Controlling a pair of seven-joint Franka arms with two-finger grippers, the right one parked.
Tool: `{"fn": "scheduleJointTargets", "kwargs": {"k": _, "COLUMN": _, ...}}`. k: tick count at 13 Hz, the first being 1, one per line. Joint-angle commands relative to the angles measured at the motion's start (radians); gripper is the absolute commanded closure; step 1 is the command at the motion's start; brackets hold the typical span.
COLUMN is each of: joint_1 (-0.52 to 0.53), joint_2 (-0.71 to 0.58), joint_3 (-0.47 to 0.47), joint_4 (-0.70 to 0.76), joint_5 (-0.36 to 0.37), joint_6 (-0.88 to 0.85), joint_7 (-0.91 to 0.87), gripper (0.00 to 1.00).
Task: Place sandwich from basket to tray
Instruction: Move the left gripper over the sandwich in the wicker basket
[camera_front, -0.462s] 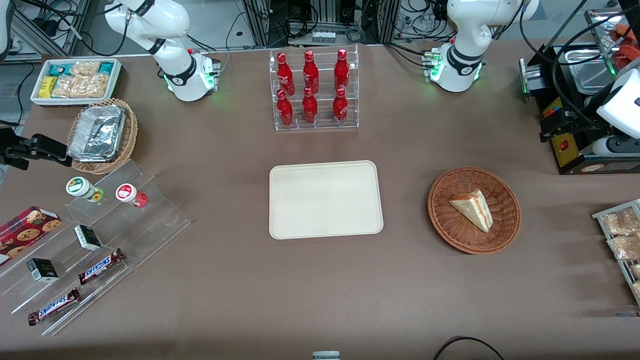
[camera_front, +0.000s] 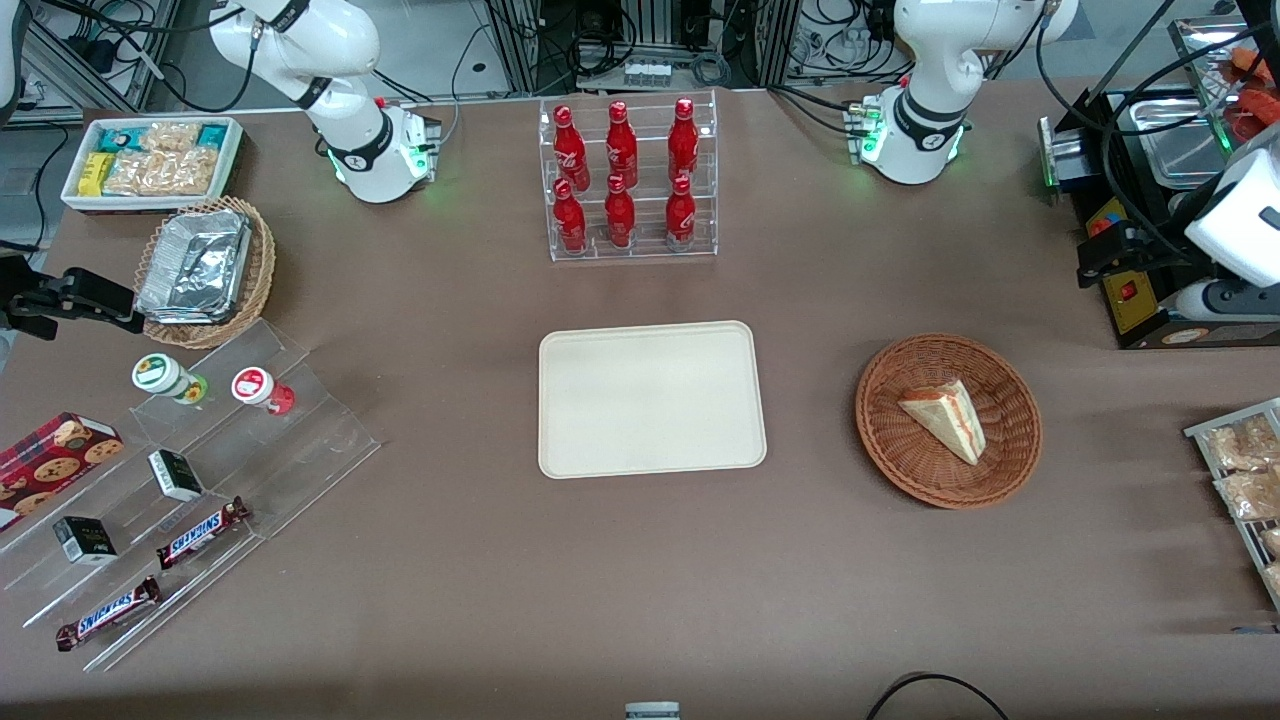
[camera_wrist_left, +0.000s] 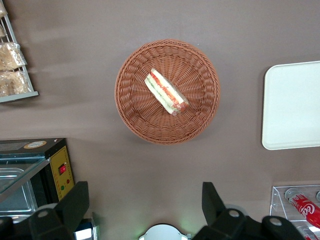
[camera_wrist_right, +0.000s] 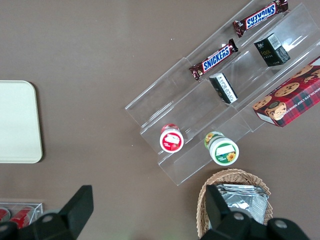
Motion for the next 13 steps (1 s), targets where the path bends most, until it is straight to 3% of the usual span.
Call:
{"fn": "scheduleJointTargets", "kwargs": {"k": 1, "joint_1": -0.02, "joint_2": 0.027, "joint_3": 0.01, "joint_4": -0.081, "joint_5": 0.005, "joint_6": 0.112, "joint_7": -0.009, "gripper": 0.0}}
{"fn": "scheduleJointTargets", "kwargs": {"k": 11, "joint_1": -0.052, "joint_2": 0.019, "joint_3": -0.004, "joint_4": -0.572, "joint_5": 0.003, "joint_6": 0.767, "joint_7": -0.557, "gripper": 0.0}}
{"fn": "scheduleJointTargets", "kwargs": {"k": 13, "joint_1": -0.052, "joint_2": 0.013, "joint_3": -0.004, "joint_4": -0.652, "joint_5": 0.005, "joint_6": 0.853, "joint_7": -0.582, "gripper": 0.0}}
